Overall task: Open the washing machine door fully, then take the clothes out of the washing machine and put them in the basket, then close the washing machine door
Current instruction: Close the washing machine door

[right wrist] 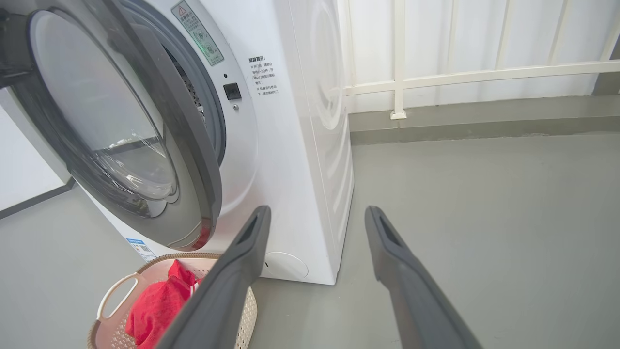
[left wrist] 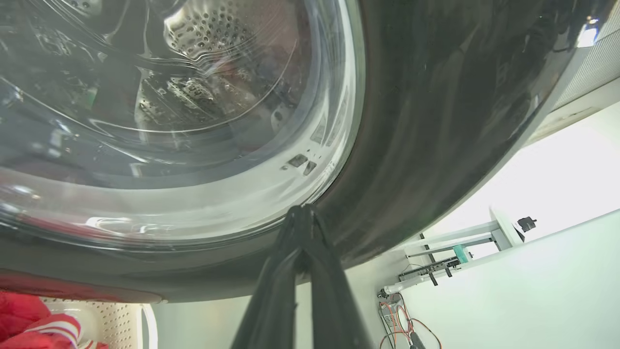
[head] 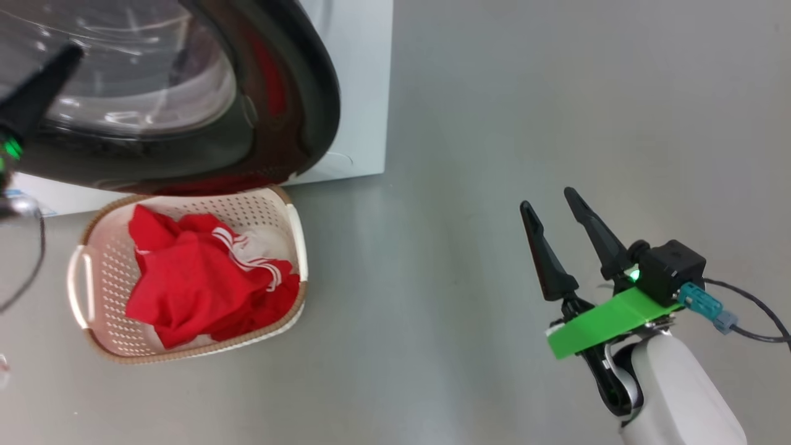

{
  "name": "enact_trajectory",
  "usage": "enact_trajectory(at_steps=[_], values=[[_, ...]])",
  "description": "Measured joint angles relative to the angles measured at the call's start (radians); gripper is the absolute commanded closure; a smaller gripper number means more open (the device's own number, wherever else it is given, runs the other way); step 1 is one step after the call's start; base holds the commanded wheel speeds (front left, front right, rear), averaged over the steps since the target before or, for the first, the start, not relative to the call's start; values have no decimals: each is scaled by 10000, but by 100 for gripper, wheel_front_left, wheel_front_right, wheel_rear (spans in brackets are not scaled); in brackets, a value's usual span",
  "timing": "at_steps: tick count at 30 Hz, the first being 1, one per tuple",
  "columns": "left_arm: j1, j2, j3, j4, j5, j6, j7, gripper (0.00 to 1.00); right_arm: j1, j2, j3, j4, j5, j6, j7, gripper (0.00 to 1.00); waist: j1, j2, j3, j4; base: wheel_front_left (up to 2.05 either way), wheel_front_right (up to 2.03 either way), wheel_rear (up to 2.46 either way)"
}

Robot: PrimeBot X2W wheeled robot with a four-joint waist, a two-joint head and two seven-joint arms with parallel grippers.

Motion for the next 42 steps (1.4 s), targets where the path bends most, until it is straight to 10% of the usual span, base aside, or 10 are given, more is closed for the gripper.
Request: enact_trajectory(at_steps=[2, 10, 33, 42], values=[[476, 58, -92, -222, 0, 0, -238, 97, 115, -107, 27, 6, 0, 0, 0, 0, 0, 0, -146, 107, 0, 0, 0], [2659, 198, -696, -851, 153, 0, -1572, 0, 704, -443, 109, 159, 12, 0, 0, 0, 0, 0, -821, 531, 0, 0, 0], [7023, 389, -1866, -1271, 305, 0, -6232, 0, 1800, -851, -155, 242, 100, 0, 0, 0, 0, 0, -1722, 1163, 0, 0, 0], [7337, 414, -2759, -466, 2100, -8, -8355, 0, 2029, -853, -497, 186, 180, 0, 2, 0, 0, 0, -1762, 1131, 0, 0, 0]])
